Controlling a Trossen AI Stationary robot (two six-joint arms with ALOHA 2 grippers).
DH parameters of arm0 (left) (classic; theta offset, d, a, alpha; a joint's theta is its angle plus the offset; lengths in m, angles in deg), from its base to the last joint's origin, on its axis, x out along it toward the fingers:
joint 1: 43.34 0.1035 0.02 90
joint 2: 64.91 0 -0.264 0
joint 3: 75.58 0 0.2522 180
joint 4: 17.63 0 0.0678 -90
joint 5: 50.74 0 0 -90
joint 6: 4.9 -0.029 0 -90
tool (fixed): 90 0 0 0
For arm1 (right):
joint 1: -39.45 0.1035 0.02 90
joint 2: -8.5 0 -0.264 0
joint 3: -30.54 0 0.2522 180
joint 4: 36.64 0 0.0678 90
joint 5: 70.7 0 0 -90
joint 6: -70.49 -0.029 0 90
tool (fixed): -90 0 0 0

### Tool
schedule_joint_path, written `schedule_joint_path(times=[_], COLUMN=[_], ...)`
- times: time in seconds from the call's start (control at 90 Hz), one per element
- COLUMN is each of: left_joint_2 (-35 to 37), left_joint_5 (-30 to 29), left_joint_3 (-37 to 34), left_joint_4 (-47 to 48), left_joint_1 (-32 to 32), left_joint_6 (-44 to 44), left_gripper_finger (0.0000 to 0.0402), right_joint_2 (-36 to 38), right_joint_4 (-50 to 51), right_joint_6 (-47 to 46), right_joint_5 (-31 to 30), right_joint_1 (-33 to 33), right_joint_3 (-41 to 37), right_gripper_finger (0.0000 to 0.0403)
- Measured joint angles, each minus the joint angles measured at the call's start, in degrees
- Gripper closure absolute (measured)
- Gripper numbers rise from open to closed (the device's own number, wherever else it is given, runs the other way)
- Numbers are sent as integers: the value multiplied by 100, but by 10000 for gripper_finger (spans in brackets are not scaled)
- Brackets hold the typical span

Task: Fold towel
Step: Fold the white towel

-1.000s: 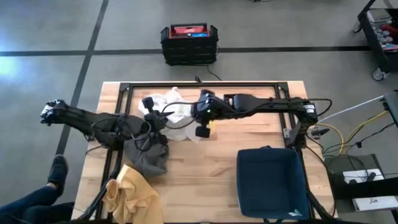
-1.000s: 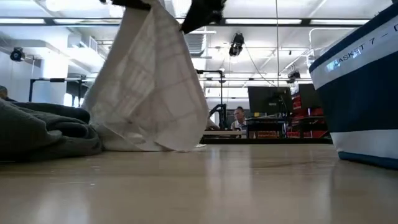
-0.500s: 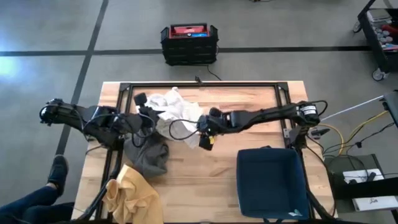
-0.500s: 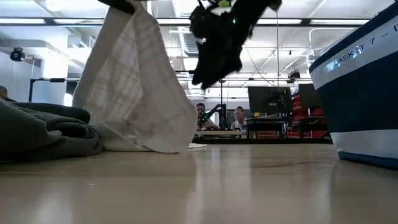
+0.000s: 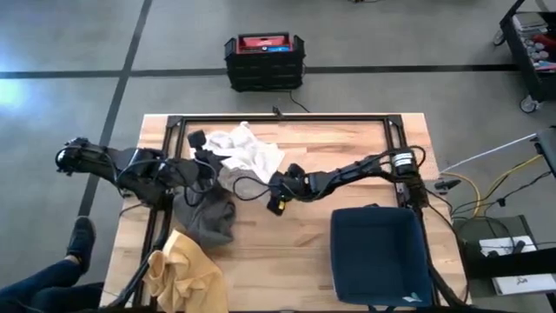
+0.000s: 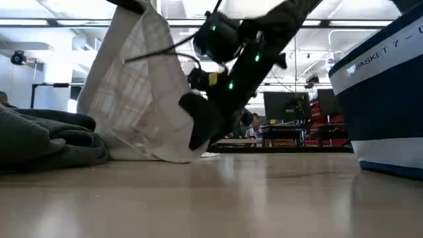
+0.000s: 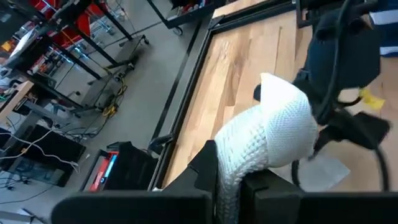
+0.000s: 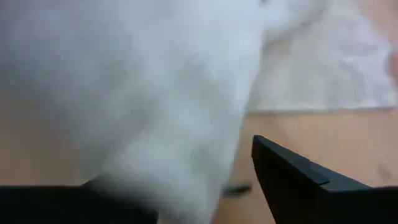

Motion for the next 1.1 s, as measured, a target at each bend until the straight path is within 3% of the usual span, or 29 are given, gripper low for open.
schedule_joint_path(times=[0.078, 0.167, 0.211, 0.511, 0.656, 0.733, 1.1], left_joint_2=[5, 30, 60, 413, 595, 712, 516], left_joint_5=[-2, -4, -2, -57, -577, -558, 1852], left_joint_3=[0, 0, 0, 561, 784, 795, 772], left_joint_4=[-29, -56, -70, -161, -352, -631, -2400], left_joint_1=[0, 0, 0, 11, 210, 509, 3008], left_joint_6=[0, 0, 0, -547, -1400, -1740, -2940], left_gripper_finger=[402, 402, 402, 402, 401, 401, 401], right_joint_2=[16, 202, 384, 2567, 3434, 3812, 4489], right_joint_4=[-86, -40, 2, 1749, 2240, 2282, 1726], right_joint_6=[159, 662, 994, 1894, 2085, 2210, 3115], right_joint_5=[-81, -111, -136, -413, -432, -442, -327], right_joint_1=[-23, -11, 3, -63, -479, -774, -2137], right_joint_3=[-1, 0, -2, 513, 696, 752, 782], right_gripper_finger=[271, 365, 386, 402, 402, 403, 403])
